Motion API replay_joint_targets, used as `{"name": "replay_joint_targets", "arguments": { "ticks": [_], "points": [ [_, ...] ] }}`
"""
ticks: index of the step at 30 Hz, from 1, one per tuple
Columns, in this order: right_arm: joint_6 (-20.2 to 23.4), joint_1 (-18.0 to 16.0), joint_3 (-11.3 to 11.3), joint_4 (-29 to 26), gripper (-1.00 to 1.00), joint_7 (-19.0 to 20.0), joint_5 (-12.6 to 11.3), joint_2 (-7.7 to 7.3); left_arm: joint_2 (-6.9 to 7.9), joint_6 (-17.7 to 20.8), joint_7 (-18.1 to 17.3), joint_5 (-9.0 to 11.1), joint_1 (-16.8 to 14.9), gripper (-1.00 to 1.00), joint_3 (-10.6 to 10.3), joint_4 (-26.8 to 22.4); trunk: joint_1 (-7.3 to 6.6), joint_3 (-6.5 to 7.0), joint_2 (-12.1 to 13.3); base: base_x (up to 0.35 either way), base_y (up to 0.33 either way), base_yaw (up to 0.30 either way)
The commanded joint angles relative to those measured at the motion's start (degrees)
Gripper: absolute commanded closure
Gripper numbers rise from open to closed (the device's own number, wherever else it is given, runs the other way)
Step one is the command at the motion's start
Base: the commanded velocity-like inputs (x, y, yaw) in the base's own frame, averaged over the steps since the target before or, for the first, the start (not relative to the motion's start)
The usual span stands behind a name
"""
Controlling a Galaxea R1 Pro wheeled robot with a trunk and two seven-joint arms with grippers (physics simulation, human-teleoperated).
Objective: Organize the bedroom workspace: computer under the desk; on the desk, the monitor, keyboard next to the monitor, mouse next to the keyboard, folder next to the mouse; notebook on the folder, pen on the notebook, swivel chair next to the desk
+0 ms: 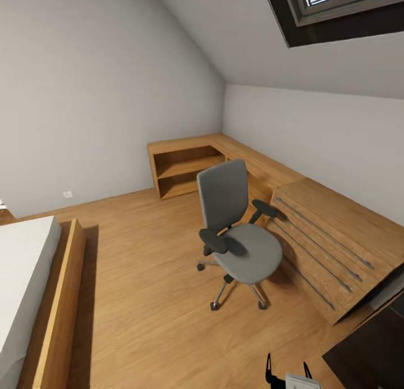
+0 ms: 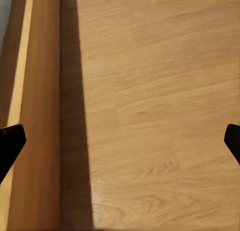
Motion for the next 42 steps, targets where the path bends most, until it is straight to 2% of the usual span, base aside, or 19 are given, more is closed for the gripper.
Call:
{"name": "replay_joint_targets", "arguments": {
  "ticks": [1, 42],
  "points": [
    [-0.03, -0.02, 0.49, 0.0, -1.0, -0.51, -0.04, 0.02, 0.0, -0.09, 0.31, 0.24, -0.03, -1.0, -0.49, -0.01, 0.01, -0.01, -0.05, 0.0, 0.0, 0.247],
    [-0.03, -0.02, 0.79, -0.14, -1.0, -0.51, -0.13, 0.19, 0.12, -0.01, 0.31, 0.41, -0.03, -1.0, 0.04, -0.01, 0.01, 2.15, -0.05, 0.0, 0.0, 0.242]
  ]
}}
